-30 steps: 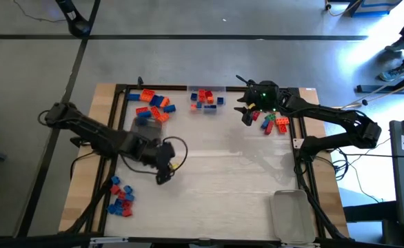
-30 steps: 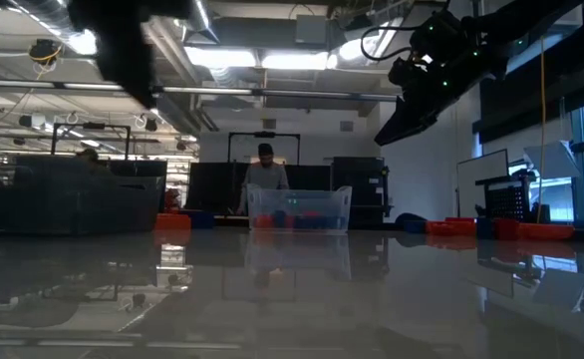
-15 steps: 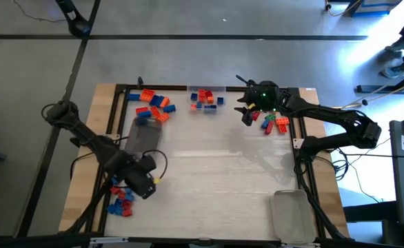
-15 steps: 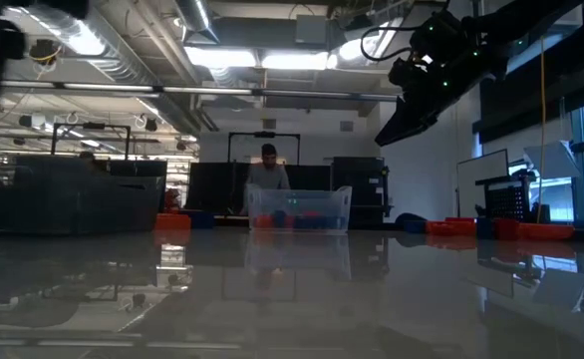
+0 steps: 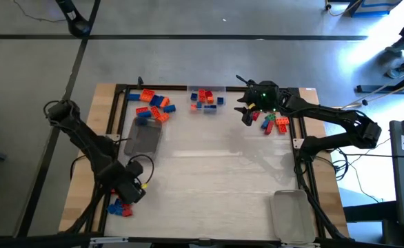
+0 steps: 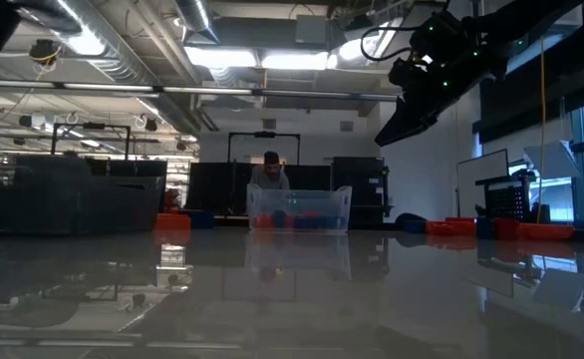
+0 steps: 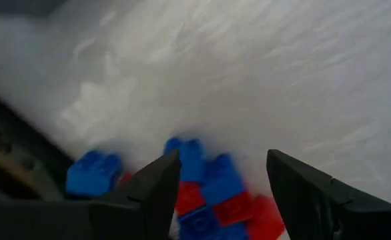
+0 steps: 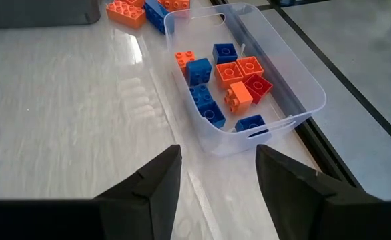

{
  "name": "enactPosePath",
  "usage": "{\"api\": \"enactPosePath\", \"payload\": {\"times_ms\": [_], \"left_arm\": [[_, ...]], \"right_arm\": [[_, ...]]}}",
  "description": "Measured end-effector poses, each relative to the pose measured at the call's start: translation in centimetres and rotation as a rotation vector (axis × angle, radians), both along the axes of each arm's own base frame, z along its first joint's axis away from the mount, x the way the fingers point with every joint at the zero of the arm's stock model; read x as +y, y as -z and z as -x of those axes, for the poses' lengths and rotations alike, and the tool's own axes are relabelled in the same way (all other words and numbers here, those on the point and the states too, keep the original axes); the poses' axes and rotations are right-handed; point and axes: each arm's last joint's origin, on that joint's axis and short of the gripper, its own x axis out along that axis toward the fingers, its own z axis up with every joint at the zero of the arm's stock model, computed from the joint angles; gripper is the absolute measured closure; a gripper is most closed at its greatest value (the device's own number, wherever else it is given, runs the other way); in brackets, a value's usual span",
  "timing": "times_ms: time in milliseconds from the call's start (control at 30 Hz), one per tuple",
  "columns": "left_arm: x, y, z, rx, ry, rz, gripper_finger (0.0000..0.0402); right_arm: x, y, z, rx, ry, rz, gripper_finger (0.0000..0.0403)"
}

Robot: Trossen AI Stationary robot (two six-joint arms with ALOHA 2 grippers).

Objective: Sort blocks by size
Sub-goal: Put the blue 4 stud game piece into the transparent bin

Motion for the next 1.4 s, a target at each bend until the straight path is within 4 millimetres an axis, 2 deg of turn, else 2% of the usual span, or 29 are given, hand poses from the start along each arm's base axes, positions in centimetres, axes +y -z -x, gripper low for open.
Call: {"api": "enactPosePath", "payload": {"times_ms": [167,733,967,1200,1400], "left_arm": [[-0.1,1.5,1.1,0.059,0.012,0.011,0.0192],[0.8,5.5,2.3,0.117,0.023,0.044,0.0192],[0.9,6.0,2.4,0.123,0.041,0.044,0.0202],[0.9,5.9,2.4,0.117,0.05,0.052,0.0278],[0.7,5.0,1.7,0.089,0.08,0.077,0.0279]], "right_arm": [[0.0,0.0,0.0,0.0,0.0,0.0,0.021],[0.0,0.0,0.0,-0.002,0.004,-0.006,0.021],[0.0,0.0,0.0,-0.002,0.004,-0.006,0.021],[0.0,0.0,0.0,-0.002,0.004,-0.006,0.021],[0.0,0.0,0.0,-0.003,0.004,-0.005,0.021]]}}
